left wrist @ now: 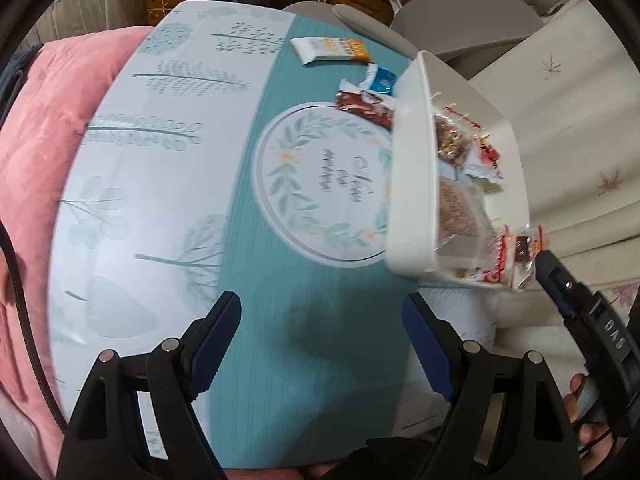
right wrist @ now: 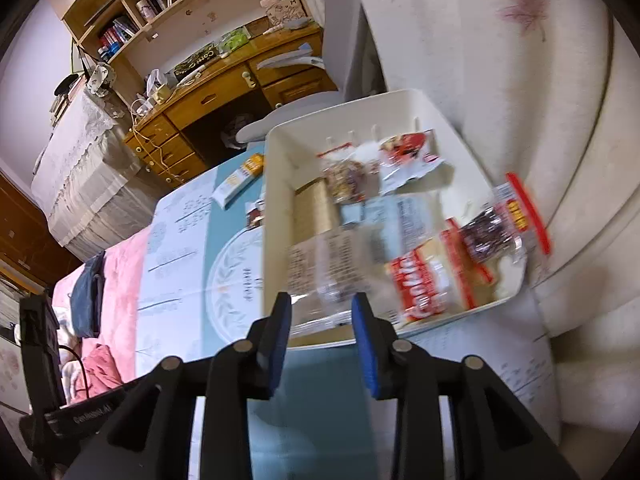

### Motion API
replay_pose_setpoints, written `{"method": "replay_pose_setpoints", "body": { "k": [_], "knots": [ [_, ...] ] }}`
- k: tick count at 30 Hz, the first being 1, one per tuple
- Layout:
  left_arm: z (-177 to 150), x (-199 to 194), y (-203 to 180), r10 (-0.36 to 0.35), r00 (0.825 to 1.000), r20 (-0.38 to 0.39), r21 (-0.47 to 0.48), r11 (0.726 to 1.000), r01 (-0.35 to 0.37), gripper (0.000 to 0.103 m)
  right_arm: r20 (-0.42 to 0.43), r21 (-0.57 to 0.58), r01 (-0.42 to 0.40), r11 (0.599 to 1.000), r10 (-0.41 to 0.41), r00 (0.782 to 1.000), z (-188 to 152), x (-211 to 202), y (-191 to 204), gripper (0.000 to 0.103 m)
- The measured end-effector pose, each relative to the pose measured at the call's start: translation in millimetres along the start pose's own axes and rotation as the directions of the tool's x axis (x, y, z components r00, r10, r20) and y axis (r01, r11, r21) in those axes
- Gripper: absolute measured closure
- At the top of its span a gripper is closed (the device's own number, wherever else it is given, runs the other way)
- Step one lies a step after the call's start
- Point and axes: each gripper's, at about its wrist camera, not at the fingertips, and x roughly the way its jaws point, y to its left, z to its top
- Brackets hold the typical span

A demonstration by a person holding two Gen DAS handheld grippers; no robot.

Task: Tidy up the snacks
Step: 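Move both open tools toward the OATS bar and brown chocolate snack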

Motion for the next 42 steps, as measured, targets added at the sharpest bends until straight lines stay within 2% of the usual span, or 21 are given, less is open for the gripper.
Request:
{"method": "replay_pose_setpoints", "body": {
  "k": [4,10,16,21,28,35,42],
  "knots": [
    [8,-12,23,0.013,1.0,-0.02,0.043,0.999,-0.013,0.022,-0.034,0.051,-0.051,0.997,0.052,0.998,-6,8,23,0.069],
    [36,-33,57,0.04,0.999,-0.026,0.126,0.991,-0.037,0.021,-0.06,0.153,-0.093,0.984,0.103,0.993,-10,23,66,0.057],
    [74,-45,85,0.05,0.998,-0.036,0.192,0.98,-0.042,0.021,-0.044,0.3,-0.062,0.952,0.079,0.996,-9,38,102,0.049],
    [110,-44,100,0.06,0.997,-0.054,0.252,0.967,-0.044,0.021,-0.043,0.432,-0.047,0.9,0.073,0.996,3,55,120,0.044],
    [158,-31,98,0.06,0.997,-0.049,0.316,0.948,-0.042,0.021,-0.048,0.606,-0.012,0.795,0.051,0.998,28,81,118,0.043],
    [211,-15,69,0.041,0.999,-0.03,0.362,0.932,-0.028,0.021,-0.029,0.727,-0.025,0.686,0.068,0.997,54,108,105,0.04],
    [271,18,28,0.015,1.0,-0.001,0.376,0.926,-0.014,0.021,-0.036,0.79,-0.021,0.613,0.081,0.996,73,149,96,0.038]
  ]
}}
